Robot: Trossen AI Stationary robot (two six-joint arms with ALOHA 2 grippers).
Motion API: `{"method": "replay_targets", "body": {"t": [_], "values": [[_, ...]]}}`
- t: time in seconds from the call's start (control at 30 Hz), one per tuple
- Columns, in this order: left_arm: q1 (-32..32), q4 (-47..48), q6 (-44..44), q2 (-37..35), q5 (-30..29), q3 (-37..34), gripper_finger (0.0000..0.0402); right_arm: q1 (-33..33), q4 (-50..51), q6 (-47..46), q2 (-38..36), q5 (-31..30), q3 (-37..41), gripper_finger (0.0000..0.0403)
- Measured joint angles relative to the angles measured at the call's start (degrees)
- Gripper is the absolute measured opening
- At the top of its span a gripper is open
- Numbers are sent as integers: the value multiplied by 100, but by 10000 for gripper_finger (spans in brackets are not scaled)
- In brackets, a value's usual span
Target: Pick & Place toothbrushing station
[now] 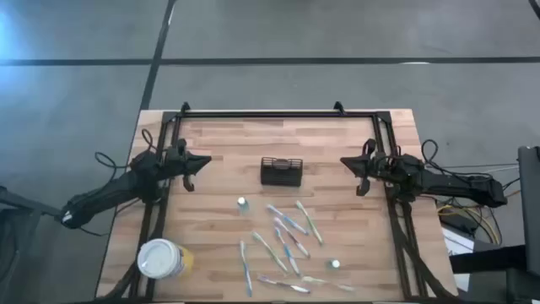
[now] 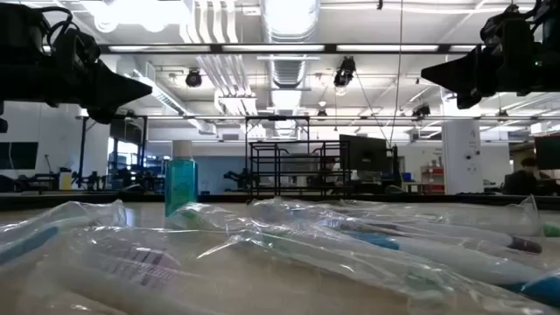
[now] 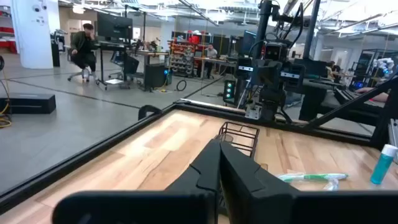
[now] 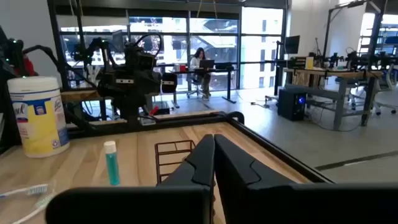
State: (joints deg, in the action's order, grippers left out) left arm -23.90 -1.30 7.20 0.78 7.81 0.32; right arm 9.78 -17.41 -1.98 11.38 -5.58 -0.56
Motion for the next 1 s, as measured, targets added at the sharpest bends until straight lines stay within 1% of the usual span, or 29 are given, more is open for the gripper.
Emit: {"method": "replay_targets", "body": {"t": [1.0], "values": [[0, -17, 44, 2, 0, 0, 14, 0, 7, 46, 11, -2, 0, 8]]}}
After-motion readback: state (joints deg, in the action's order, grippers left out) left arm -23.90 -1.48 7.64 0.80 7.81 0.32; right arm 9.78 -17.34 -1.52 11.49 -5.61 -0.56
